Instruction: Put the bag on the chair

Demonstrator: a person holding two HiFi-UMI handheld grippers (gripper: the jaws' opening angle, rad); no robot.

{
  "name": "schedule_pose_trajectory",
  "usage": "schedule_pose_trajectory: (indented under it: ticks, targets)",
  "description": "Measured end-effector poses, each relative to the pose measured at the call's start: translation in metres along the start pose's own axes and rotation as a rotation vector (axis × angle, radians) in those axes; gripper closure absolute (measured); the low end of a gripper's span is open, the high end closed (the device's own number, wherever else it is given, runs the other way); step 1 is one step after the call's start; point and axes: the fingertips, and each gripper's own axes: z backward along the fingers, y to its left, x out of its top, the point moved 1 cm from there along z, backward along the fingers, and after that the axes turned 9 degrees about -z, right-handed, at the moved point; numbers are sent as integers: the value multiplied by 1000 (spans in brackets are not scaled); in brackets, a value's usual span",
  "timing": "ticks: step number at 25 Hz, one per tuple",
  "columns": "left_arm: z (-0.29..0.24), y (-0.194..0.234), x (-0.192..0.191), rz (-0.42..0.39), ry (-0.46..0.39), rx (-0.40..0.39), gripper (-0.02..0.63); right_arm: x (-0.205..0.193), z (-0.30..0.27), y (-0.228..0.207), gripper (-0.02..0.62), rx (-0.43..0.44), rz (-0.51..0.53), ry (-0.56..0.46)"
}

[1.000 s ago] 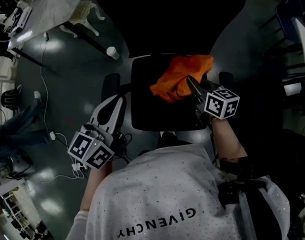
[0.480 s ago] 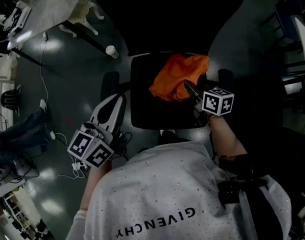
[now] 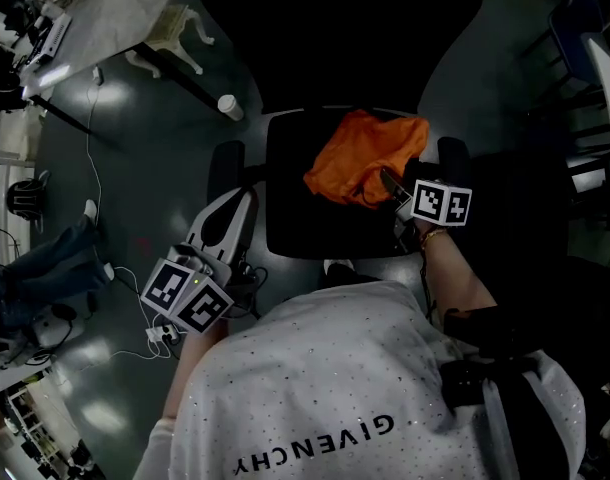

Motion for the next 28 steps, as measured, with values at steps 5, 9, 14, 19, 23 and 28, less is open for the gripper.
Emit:
schedule_pose_trajectory:
  ticks: [5,9,14,19,23,28]
  targets:
    - [13,1,7,31,-25,33,606,-11,11,-14,578,-39,-112,7]
    - [20,2,5,34,-31,46,606,-17,12,-26,578,-89,-123,8]
    - [28,-2,0,42,-33,53,606,-39,13,-39,575,-146,-136,81]
    - [32,-18,0,47,-38,48,606,-59,34,-59,574,-253,-108,135]
    - [37,-22,-5,61,-48,52,606,-76,42,-71,570,-322,-66,195]
    - [32,-25,-7,56,-60,31,606,-77,45,-78,547,-391,-17,215]
